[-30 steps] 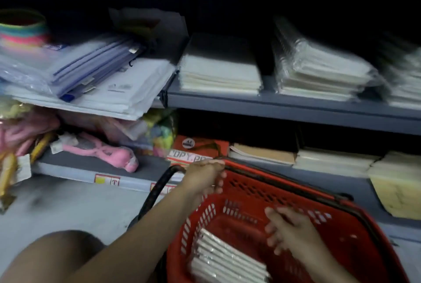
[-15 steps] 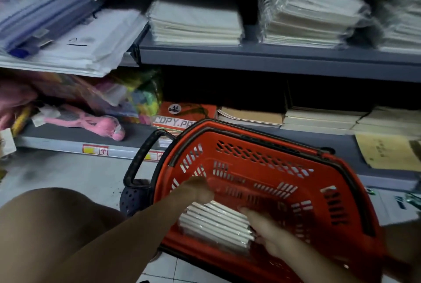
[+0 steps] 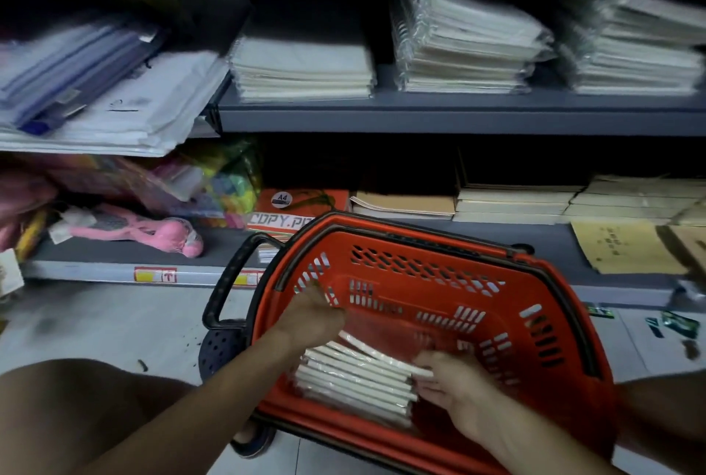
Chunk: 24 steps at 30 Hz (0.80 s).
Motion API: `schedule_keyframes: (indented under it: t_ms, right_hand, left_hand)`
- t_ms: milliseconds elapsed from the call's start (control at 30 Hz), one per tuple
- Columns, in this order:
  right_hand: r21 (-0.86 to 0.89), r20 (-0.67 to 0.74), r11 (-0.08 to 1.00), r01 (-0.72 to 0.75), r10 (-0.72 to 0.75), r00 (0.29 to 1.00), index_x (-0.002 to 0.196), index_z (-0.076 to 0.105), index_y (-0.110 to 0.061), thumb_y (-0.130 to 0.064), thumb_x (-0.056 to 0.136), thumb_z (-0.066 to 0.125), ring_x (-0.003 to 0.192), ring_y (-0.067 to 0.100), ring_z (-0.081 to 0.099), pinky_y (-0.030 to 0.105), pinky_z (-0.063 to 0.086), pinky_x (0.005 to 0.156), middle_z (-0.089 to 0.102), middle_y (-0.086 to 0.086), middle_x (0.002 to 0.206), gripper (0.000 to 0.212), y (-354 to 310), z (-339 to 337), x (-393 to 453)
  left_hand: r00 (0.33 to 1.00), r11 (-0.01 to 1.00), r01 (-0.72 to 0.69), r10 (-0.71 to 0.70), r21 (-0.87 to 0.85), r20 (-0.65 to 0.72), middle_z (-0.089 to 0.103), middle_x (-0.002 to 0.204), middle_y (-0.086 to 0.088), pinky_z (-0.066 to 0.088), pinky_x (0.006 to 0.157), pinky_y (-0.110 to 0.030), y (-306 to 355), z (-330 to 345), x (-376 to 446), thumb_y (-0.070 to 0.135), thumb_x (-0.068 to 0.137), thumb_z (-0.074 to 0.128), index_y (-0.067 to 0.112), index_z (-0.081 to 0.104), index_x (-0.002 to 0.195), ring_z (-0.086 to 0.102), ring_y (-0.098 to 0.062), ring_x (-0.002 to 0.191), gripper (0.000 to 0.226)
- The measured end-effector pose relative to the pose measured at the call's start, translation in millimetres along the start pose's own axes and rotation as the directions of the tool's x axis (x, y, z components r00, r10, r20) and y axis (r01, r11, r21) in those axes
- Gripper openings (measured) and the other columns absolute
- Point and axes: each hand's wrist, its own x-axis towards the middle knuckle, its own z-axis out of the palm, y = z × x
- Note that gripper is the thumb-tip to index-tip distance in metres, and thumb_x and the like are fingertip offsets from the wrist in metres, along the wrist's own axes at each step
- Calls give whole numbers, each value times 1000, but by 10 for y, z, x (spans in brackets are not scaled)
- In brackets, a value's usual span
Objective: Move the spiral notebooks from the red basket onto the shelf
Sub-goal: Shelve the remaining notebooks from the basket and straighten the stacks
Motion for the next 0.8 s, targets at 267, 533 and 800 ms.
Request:
schedule_keyframes:
  t_ms: [267,533,800]
  right_hand:
    - [270,224,942,198,-261,939,106,61,17,19,81,63,77,36,76,38,63,59,74,28,97,25,-603,-393,-805]
    - [91,298,925,369,-378,876,102,70,3,13,83,64,53,38,69,31,56,43,70,34,78,23,-779,-402,-1367]
    - [14,403,788,616,-568,718,115,55,-1,8,85,64,73,43,72,35,61,54,78,10,94,33,-993,-363,-1598]
  left_hand:
    - [933,659,119,183,-743,311,70,106,-25,59,69,-34,274,-446,-688,6,82,65,-10,67,103,69,-33,79,26]
    - [903,546,-18,369,-838,221,66,104,-23,58,53,-41,311,-652,-945,14,65,73,3,56,104,66,-42,83,43]
    - [849,476,-175,516,-862,113,61,127,-28,55,74,-45,307,-851,-944,15,60,65,2,52,128,63,-41,98,70]
